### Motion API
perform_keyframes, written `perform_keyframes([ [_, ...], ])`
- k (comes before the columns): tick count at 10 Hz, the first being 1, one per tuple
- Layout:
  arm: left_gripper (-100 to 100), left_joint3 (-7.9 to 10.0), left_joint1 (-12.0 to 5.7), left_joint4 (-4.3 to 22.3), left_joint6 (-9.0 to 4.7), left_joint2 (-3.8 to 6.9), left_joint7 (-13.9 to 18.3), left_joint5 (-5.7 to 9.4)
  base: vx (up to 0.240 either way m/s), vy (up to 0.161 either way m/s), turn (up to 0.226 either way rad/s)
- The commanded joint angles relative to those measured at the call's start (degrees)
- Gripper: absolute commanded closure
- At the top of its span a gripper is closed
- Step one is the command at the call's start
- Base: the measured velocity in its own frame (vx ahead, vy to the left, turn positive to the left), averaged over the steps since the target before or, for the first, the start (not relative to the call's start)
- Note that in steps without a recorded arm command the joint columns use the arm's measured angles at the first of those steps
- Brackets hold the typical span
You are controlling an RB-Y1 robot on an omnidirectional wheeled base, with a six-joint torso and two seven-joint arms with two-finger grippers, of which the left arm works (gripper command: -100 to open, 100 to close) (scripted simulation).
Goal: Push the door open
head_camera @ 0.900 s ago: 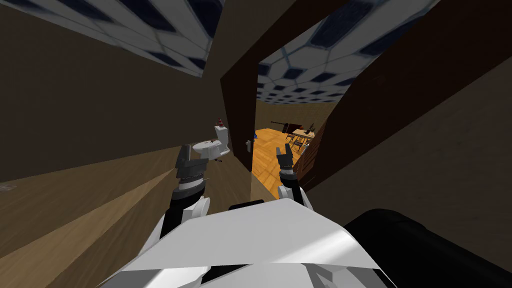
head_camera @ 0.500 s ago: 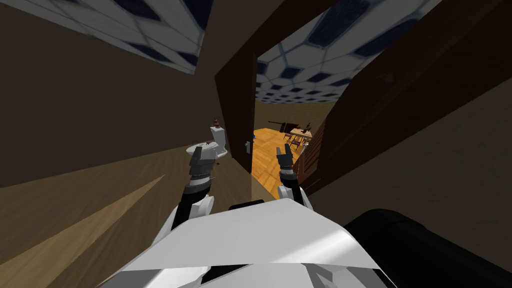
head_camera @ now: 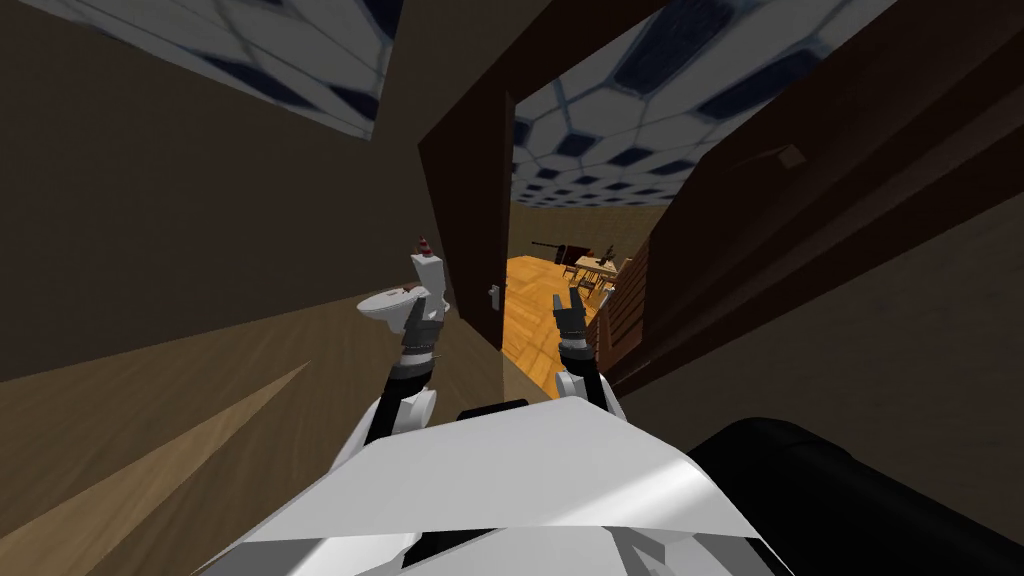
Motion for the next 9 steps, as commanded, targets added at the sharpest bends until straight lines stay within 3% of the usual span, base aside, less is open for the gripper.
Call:
perform_keyframes([
  [1,-100,-1.22,-1.27,1.7,1.69,0.52,0.4,-0.05,0.136,0.092,-0.162],
  [5,-100,-3.47,-3.74,6.6,3.53,1.75,1.3,0.02,0.096,0.09,-0.113],
  [6,-100,-4.64,-5.02,9.2,4.48,2.36,1.8,0.05,0.106,0.112,-0.198],
  [7,-100,-4.64,-5.02,9.2,4.48,2.36,1.8,0.05,0.09,0.111,-0.085],
  [9,-100,-5.84,-6.34,11.8,5.46,2.98,2.3,0.09,0.065,0.079,-0.097],
])
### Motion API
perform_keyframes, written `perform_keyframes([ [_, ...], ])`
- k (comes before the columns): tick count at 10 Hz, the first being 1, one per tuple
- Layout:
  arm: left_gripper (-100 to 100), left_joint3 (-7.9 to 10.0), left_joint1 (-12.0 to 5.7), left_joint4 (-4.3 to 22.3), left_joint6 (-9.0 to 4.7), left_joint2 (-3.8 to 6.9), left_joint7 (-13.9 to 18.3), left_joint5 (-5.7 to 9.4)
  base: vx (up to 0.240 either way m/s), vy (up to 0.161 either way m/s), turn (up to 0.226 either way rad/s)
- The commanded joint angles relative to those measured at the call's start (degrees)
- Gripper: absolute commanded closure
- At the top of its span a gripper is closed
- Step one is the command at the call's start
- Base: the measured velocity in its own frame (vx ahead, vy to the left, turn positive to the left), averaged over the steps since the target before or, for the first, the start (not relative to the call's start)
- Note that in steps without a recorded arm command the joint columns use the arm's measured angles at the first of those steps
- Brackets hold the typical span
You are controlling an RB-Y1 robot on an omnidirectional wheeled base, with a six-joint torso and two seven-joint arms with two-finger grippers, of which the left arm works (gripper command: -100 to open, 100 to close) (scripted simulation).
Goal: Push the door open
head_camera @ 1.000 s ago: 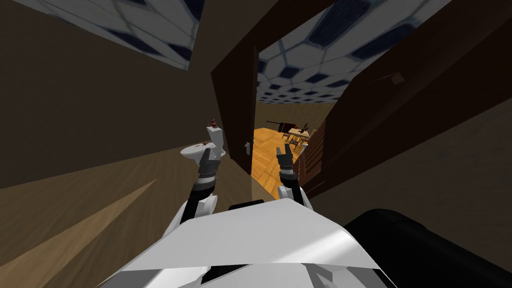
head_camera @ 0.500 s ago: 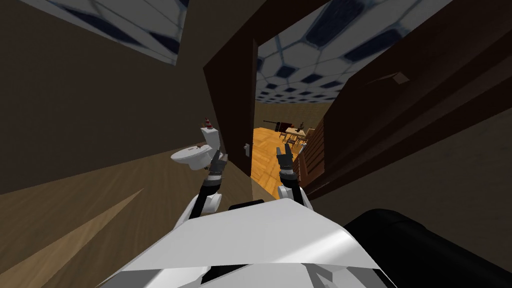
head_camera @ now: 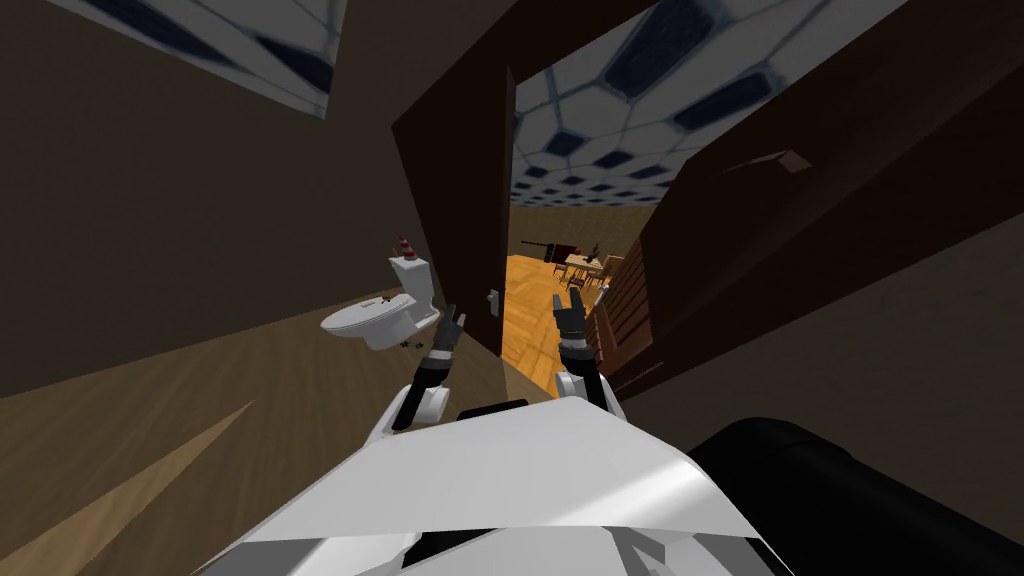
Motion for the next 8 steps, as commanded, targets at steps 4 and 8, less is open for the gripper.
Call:
perform_keyframes([
  [4,-100,-1.96,-2.85,5.3,1.62,1.14,1.0,0.15,0.071,0.071,-0.087],
  [8,-100,-4.31,-5.42,10.4,3.53,2.28,1.9,0.23,0.07,0.088,-0.114],
])
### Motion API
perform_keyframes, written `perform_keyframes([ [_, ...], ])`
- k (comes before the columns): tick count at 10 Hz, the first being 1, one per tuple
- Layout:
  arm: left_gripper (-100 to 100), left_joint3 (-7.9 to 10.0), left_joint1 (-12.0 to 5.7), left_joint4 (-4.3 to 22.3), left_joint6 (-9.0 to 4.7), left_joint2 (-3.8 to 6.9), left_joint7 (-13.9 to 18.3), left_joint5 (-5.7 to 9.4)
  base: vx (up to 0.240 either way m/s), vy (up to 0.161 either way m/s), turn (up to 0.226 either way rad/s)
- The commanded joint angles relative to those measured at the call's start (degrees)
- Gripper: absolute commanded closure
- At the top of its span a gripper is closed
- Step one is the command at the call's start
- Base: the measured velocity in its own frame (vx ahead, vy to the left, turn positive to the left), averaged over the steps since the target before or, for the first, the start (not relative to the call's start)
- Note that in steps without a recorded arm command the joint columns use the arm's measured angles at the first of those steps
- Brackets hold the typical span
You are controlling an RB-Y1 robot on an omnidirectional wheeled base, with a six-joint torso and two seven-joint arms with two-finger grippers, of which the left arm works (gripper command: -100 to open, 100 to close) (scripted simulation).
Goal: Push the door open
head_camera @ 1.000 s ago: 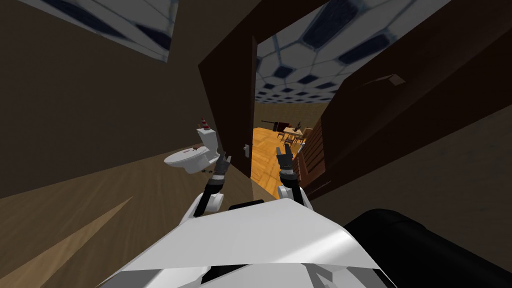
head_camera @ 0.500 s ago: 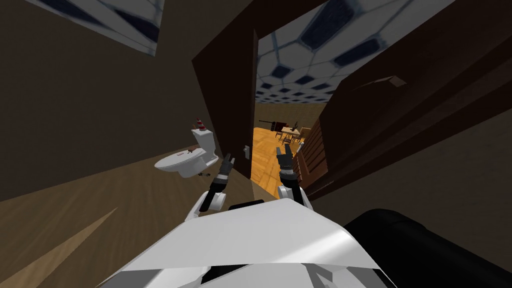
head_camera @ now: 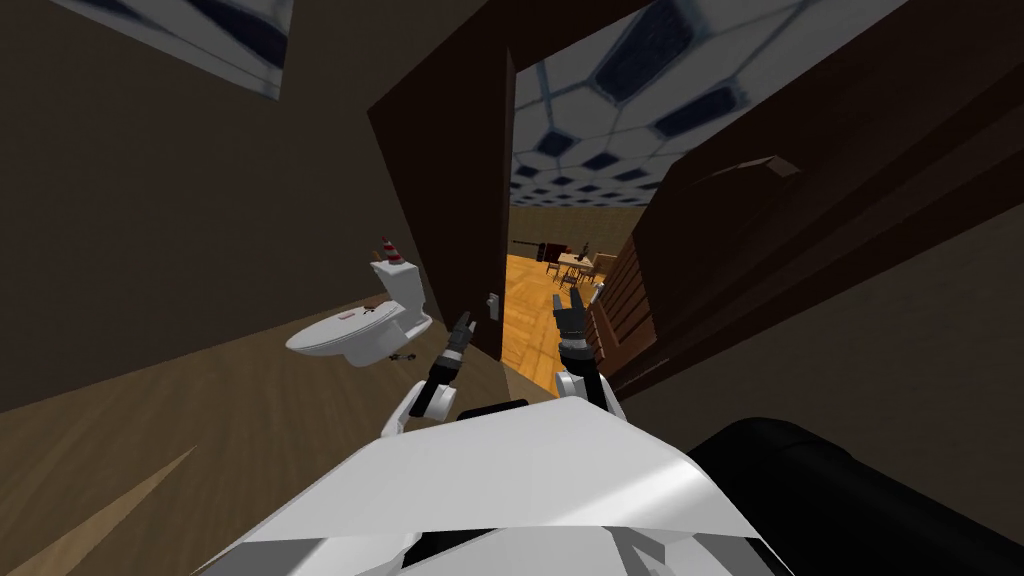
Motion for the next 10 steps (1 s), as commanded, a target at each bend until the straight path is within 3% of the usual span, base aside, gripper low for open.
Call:
perform_keyframes([
  [1,-100,-0.83,-1.44,2.4,0.8,0.39,0.4,0.07,0.078,0.102,-0.117],
  [2,-100,-0.83,-1.44,2.4,0.8,0.39,0.4,0.07,0.05,0.074,-0.045],
  [10,-100,-5.23,-6.27,12.0,4.39,2.44,2.2,0.21,0.073,0.091,-0.109],
])
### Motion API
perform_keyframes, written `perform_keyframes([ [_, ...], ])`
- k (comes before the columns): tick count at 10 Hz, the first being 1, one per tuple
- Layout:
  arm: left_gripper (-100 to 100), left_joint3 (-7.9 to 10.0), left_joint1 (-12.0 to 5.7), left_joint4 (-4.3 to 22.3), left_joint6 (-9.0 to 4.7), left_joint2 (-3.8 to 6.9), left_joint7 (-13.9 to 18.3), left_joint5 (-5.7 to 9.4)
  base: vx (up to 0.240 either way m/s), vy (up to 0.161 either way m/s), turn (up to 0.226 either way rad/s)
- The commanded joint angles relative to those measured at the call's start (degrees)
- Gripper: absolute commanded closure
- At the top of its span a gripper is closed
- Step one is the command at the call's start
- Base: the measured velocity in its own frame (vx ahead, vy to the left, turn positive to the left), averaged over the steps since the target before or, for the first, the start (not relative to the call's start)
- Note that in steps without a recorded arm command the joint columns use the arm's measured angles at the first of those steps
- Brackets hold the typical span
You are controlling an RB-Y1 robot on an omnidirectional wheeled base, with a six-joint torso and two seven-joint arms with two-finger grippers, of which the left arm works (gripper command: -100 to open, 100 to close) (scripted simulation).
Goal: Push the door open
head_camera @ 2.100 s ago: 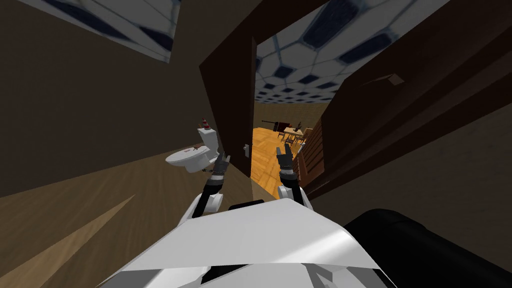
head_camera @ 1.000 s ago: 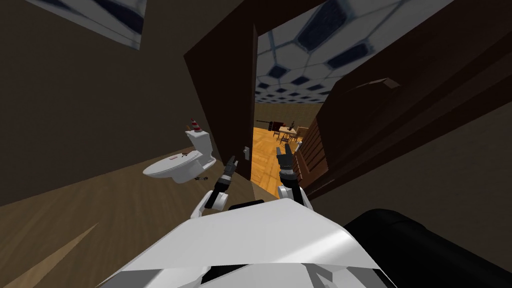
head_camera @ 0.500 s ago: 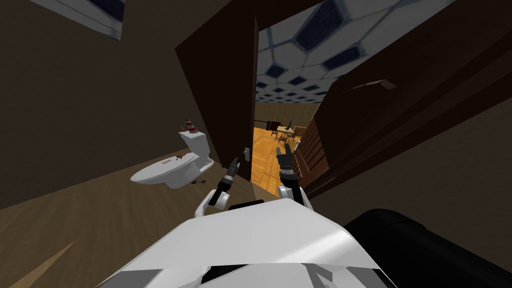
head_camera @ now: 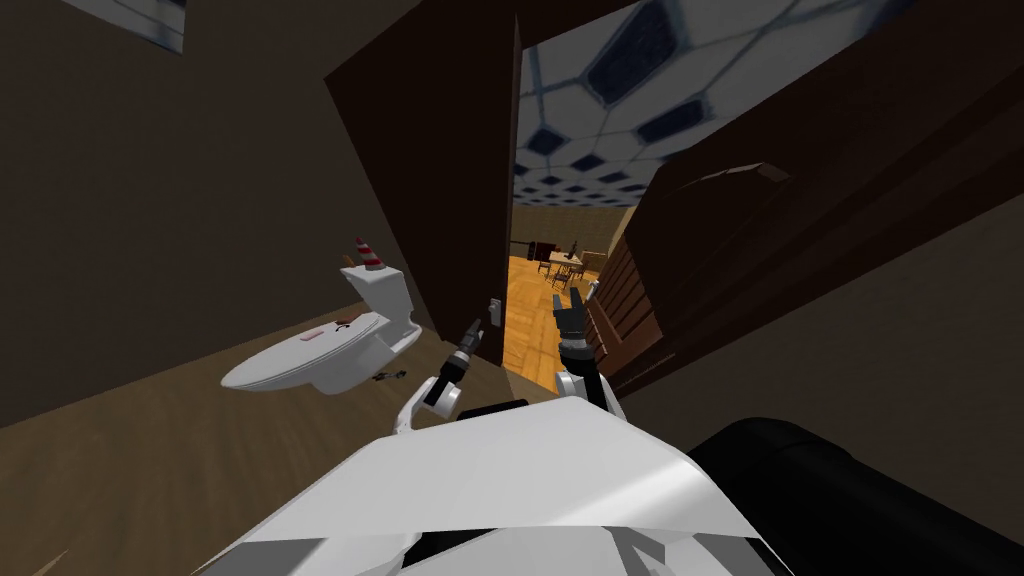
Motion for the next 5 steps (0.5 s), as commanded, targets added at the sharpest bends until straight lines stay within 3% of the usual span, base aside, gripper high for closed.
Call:
perform_keyframes([
  [1,-100,-0.76,-0.66,2.1,0.04,0.13,0.1,-0.05,0.103,0.104,-0.06],
  [5,-100,-2.7,-2.79,6.4,1.62,1.0,0.9,0.01,0.082,0.104,-0.093],
])
